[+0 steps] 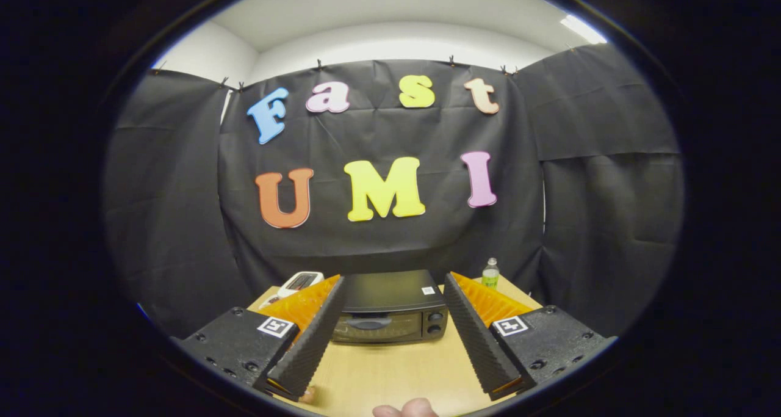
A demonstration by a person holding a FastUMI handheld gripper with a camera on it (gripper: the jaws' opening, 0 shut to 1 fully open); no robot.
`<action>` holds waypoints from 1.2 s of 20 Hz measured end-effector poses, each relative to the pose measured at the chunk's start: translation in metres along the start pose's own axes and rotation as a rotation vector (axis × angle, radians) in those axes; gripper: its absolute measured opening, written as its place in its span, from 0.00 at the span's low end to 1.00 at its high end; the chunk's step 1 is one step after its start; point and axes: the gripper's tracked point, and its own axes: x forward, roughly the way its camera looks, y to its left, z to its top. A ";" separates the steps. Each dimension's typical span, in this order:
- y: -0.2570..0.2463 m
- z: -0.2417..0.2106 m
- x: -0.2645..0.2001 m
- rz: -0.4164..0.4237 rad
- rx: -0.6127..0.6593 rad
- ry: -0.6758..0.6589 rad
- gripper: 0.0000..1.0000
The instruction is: Open the toaster oven, put the food inside, and close the toaster oven door.
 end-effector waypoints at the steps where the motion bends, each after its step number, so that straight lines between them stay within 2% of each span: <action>1: 0.000 -0.003 0.005 0.003 -0.004 0.007 1.00; 8: 0.002 -0.058 0.060 0.045 -0.013 0.115 1.00; 14: 0.016 -0.112 0.146 0.108 -0.026 0.202 1.00; 19: 0.025 -0.166 0.216 0.107 -0.037 0.302 1.00; 24: 0.030 -0.203 0.247 0.081 -0.061 0.350 1.00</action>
